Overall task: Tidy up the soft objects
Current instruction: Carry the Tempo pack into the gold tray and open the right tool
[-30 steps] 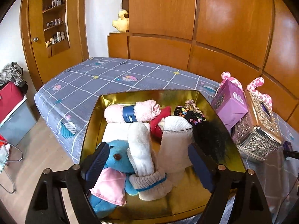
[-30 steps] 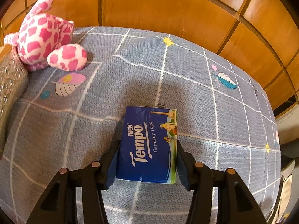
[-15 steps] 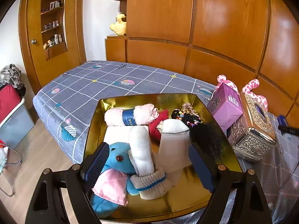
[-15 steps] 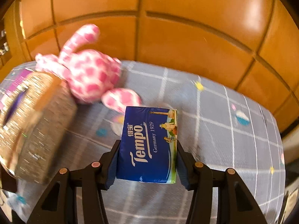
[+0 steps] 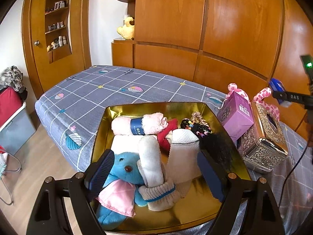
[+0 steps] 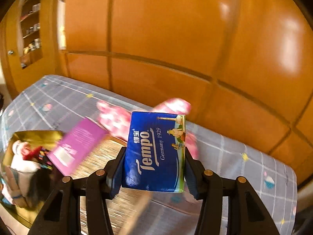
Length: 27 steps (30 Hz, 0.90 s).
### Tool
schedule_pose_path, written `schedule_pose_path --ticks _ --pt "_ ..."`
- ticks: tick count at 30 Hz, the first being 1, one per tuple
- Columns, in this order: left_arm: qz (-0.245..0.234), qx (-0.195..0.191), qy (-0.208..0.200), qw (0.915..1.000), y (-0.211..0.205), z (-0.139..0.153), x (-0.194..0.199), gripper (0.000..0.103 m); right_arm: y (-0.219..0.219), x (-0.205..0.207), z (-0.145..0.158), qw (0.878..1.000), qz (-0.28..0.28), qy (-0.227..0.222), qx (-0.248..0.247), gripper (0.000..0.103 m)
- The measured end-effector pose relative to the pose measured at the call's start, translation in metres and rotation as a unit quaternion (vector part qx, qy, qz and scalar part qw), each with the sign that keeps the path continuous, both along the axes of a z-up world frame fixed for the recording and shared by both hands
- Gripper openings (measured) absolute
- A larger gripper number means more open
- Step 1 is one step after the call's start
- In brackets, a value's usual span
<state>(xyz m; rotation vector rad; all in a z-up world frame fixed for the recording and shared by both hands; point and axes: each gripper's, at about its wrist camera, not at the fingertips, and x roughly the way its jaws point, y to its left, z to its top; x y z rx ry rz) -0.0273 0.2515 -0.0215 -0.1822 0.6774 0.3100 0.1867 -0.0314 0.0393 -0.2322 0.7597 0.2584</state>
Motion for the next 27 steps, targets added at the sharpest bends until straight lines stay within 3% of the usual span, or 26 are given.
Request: schedule_pose_path --ticks 10,20,27 --pt "0.048 -0.009 -0.002 0.9988 0.028 -0.002 -0.001 0.088 0.101 -0.043 -0.012 0.990 0.137 0.021 0.020 0.054" --pt "0.082 -0.013 0.001 0.9966 0.049 -0.004 -0.002 0.091 0.168 -0.099 -0.071 0.959 0.232 0.152 0.063 0.054" --pt "0.071 -0.008 0.007 0.9974 0.042 -0.008 0.001 0.094 0.203 -0.086 -0.101 0.970 0.205 0.133 0.010 0.054"
